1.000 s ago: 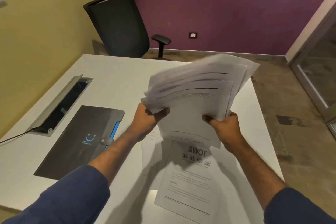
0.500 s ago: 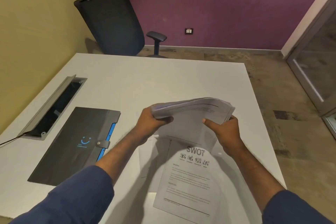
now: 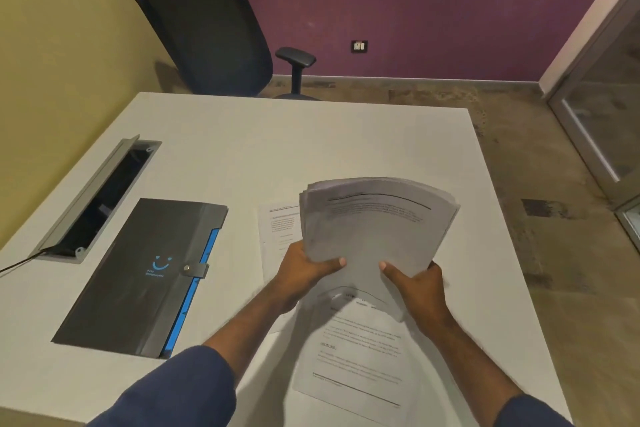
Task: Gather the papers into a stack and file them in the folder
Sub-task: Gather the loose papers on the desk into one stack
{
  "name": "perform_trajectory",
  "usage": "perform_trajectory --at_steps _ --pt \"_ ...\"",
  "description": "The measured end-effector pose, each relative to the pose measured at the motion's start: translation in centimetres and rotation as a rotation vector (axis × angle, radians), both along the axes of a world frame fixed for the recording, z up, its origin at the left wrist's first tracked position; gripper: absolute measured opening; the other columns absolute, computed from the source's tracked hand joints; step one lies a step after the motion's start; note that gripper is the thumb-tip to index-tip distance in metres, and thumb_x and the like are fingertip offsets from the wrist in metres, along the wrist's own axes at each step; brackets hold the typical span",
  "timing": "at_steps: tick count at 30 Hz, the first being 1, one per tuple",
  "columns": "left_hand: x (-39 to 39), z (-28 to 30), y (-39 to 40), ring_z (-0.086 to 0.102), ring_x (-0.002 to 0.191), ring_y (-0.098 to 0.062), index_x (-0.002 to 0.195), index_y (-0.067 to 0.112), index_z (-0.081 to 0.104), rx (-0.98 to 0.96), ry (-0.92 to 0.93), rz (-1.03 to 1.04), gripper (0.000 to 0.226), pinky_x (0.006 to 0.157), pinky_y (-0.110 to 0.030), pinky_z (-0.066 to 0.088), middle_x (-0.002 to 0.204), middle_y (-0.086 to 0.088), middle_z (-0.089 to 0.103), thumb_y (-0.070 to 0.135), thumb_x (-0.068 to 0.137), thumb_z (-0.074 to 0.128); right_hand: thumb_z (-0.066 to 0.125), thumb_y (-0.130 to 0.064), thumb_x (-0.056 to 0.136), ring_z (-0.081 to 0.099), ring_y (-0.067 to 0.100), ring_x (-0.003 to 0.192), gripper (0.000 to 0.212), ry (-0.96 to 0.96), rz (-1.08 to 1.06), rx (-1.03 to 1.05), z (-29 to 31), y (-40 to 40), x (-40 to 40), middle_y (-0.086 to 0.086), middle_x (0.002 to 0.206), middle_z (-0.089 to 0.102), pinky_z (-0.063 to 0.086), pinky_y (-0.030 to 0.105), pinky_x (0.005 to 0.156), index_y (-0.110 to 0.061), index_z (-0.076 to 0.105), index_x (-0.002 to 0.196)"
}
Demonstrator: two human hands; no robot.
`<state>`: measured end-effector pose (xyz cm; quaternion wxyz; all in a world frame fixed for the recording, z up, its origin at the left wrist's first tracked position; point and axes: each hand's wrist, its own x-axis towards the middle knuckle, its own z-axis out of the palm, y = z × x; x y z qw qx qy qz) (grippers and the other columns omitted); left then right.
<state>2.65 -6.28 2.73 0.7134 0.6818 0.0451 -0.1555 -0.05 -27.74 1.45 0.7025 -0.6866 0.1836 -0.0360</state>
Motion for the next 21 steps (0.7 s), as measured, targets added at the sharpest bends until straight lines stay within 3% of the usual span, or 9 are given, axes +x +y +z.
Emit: perform_trajectory --at_steps 3,6,10,12,15,18,21 --pt "-1.4 -2.4 -0.4 0.073 0.100 -0.022 0.104 0.020 0.073 0.089 0.033 0.022 0.033 0.080 -0.024 0.058 0.102 0.000 0.078 0.010 0.074 0.082 0.076 -0.003 0.080 0.068 -0.011 0.070 0.027 0.040 -0.017 -0.006 -1.0 0.2 -0.8 -0.012 0.086 0.069 0.049 0.005 0.058 -0.027 0.065 0.083" --pt "-1.5 -3.3 -0.7 0.072 0.094 -0.022 0.102 0.021 0.069 0.325 -0.005 0.101 0.037 0.074 -0.025 0.059 0.098 0.003 0.075 0.009 0.067 0.069 0.073 -0.008 0.084 0.070 -0.003 0.073 0.017 0.029 -0.023 -0.058 -0.8 -0.7 -0.3 -0.006 0.084 0.071 0.053 0.009 0.065 -0.023 0.067 0.086" --pt "-2.4 -5.0 -0.2 0.056 0.115 -0.028 0.136 0.011 0.048 0.717 0.085 0.150 0.073 0.096 -0.037 0.049 0.126 -0.009 0.055 0.007 0.067 0.070 0.072 -0.009 0.085 0.070 0.014 0.078 0.012 0.033 -0.050 -0.057 0.0 -2.8 0.6 -0.003 0.085 0.072 0.054 0.029 0.077 -0.020 0.068 0.090" --pt "-3.8 -5.7 -0.3 0.049 0.119 -0.029 0.138 0.012 0.039 0.965 0.165 0.049 0.083 0.094 -0.040 0.047 0.127 -0.009 0.048 0.029 0.066 0.077 0.071 -0.009 0.085 0.069 0.013 0.077 0.013 0.039 -0.063 -0.075 0.4 -4.2 1.1 -0.004 0.084 0.071 0.053 0.030 0.077 -0.020 0.068 0.092" --pt "-5.4 -5.9 -1.5 0.045 0.113 -0.025 0.138 0.015 0.028 1.189 0.182 -0.071 0.110 0.076 -0.038 0.045 0.123 -0.003 0.042 0.068 0.055 0.078 0.073 -0.010 0.083 0.067 0.011 0.074 0.014 0.082 -0.104 -0.087 0.7 -6.1 1.7 -0.007 0.082 0.070 0.051 0.027 0.073 -0.021 0.066 0.089" --pt "-5.7 -6.0 -2.7 0.045 0.118 -0.028 0.152 0.009 0.006 1.221 0.211 -0.107 0.133 0.082 -0.042 0.051 0.136 -0.007 0.033 0.063 0.057 0.083 0.073 -0.011 0.083 0.067 0.009 0.075 0.017 0.114 -0.115 -0.086 0.8 -7.3 1.7 -0.010 0.083 0.069 0.049 0.022 0.064 -0.020 0.066 0.096" --pt "-5.1 -5.6 -3.0 0.053 0.116 -0.031 0.145 0.006 0.019 1.131 0.306 -0.048 0.116 0.088 -0.046 0.052 0.131 -0.010 0.040 0.046 0.061 0.089 0.073 -0.011 0.084 0.066 0.011 0.078 0.024 0.122 -0.118 -0.079 0.8 -7.7 1.4 -0.009 0.086 0.069 0.048 0.022 0.065 -0.020 0.063 0.104"
